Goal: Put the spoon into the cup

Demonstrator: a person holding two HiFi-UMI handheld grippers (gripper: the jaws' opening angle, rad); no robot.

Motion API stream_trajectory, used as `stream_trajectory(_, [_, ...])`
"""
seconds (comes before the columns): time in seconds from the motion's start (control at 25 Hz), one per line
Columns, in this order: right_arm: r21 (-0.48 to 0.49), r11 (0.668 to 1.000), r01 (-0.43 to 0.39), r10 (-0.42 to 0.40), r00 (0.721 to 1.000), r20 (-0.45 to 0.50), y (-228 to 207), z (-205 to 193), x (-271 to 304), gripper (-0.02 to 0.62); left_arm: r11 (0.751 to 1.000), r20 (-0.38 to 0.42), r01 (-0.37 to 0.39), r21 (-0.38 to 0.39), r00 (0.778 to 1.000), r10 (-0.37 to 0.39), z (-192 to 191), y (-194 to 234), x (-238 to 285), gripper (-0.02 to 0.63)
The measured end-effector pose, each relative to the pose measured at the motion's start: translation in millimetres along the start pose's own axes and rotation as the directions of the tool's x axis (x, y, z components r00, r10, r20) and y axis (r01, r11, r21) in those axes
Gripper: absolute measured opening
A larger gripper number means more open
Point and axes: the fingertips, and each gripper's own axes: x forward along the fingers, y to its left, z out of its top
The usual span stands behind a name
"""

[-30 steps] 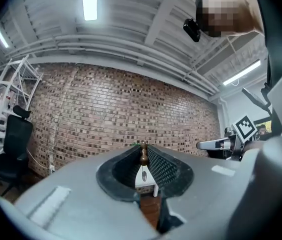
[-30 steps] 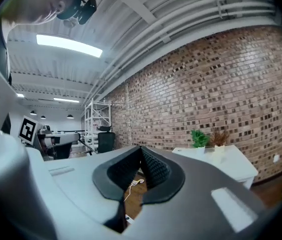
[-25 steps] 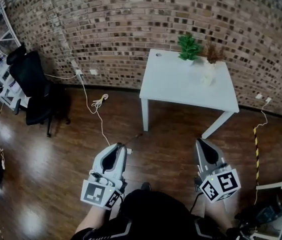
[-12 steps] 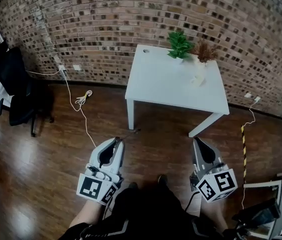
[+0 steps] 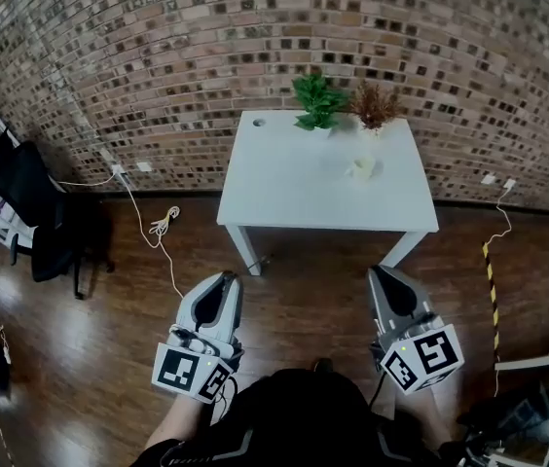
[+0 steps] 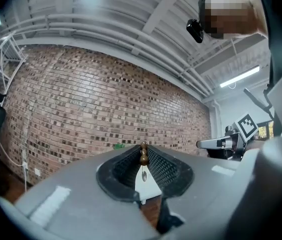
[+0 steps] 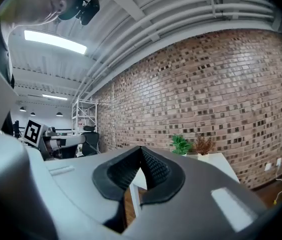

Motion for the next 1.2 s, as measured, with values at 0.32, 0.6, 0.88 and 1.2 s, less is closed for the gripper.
stream_trajectory(0.32, [0.037, 0.999, -0.007, 0.007, 1.000, -0.001, -80.6, -15.5, -3.0, 0.006, 0.999, -0.019, 0.020, 0.035, 1.000, -0.020, -12.0, -41.8, 76.9, 0.035])
stream_trajectory(0.6, [0.049, 0.998, 0.029, -0.029, 1.000, -0.003, -139.0, -10.4, 26.4, 0.006, 0.999, -0.060, 0.043, -0.009, 0.997, -0.044, -21.8, -42.9, 138.4, 0.035])
stream_trajectory(0.88, [0.052, 0.990, 0.134, -0.133, 0.991, -0.027, -176.7, -9.6, 75.6, 0.006, 0.987, -0.027, 0.150, -0.049, 0.988, -0.152, -27.5, -9.1, 214.5, 0.035])
stream_trajectory(1.2, [0.014, 0.969, 0.246, -0.244, 0.967, -0.079, -216.5, -1.1, 132.8, 0.006, 0.968, -0.044, 0.224, -0.117, 0.972, -0.230, -43.1, 37.7, 287.7, 0.035])
